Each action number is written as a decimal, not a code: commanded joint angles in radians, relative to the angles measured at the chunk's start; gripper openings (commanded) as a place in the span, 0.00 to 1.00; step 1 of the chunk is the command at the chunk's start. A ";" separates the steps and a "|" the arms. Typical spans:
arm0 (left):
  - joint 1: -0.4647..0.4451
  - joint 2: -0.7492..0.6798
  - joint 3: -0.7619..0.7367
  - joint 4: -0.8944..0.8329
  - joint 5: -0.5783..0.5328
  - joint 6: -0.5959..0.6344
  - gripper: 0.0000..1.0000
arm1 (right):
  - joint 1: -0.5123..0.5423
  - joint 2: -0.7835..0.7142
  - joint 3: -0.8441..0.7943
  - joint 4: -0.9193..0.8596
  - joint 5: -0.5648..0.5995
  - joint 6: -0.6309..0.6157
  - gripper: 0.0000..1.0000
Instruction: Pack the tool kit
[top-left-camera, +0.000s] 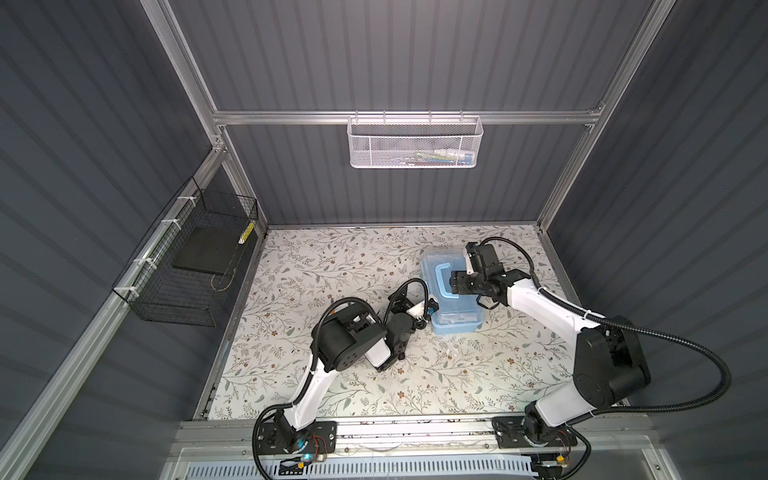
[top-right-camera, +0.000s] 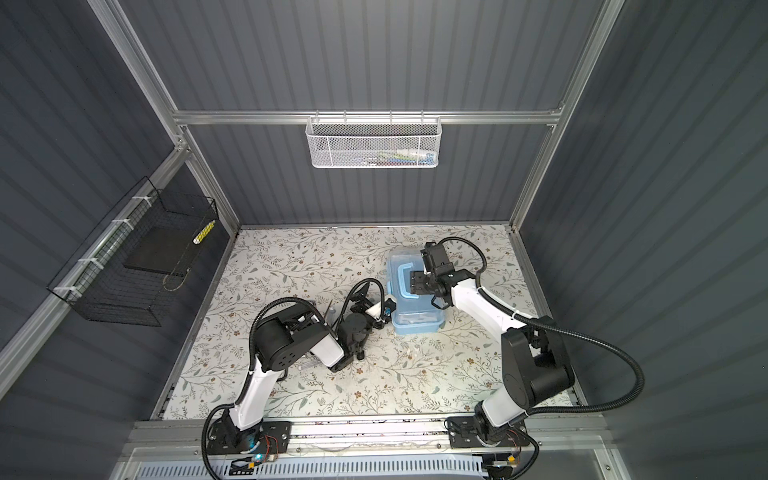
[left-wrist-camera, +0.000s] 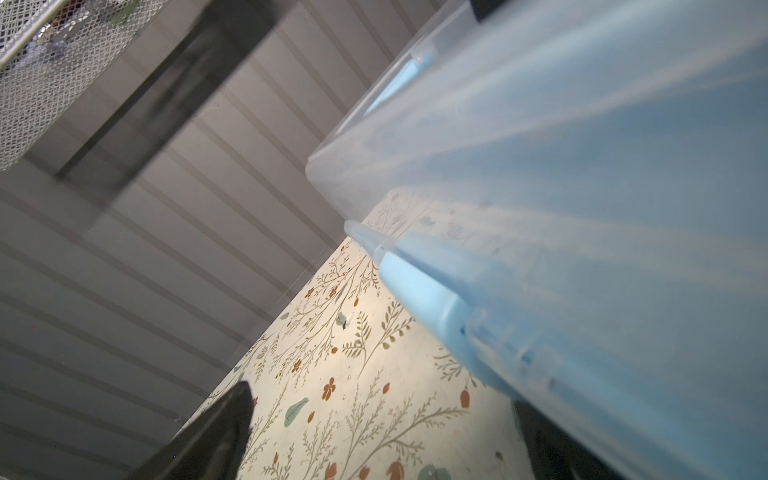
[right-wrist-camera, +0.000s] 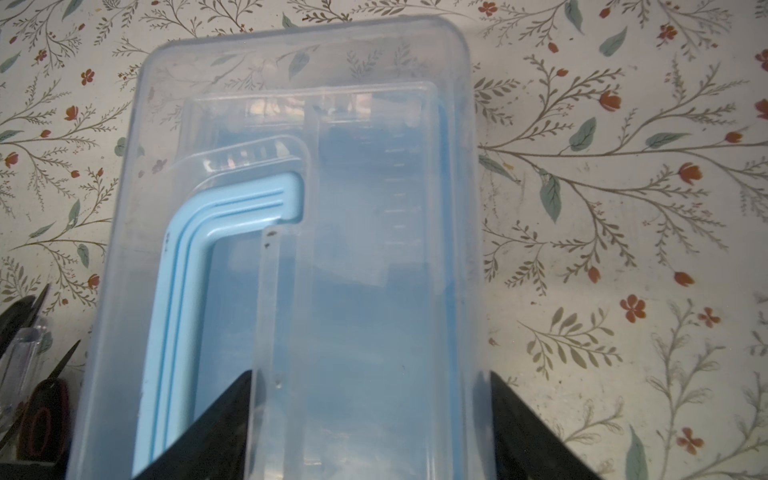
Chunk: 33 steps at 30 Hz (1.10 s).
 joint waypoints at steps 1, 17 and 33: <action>-0.006 0.014 0.058 0.035 -0.083 0.081 1.00 | 0.039 0.060 -0.072 -0.221 -0.040 -0.049 0.57; -0.018 -0.010 0.071 0.088 -0.205 0.072 0.99 | 0.038 0.068 -0.092 -0.222 -0.025 -0.042 0.52; -0.063 -0.126 -0.016 -0.112 -0.204 -0.048 1.00 | 0.032 0.066 -0.076 -0.176 -0.056 -0.008 0.57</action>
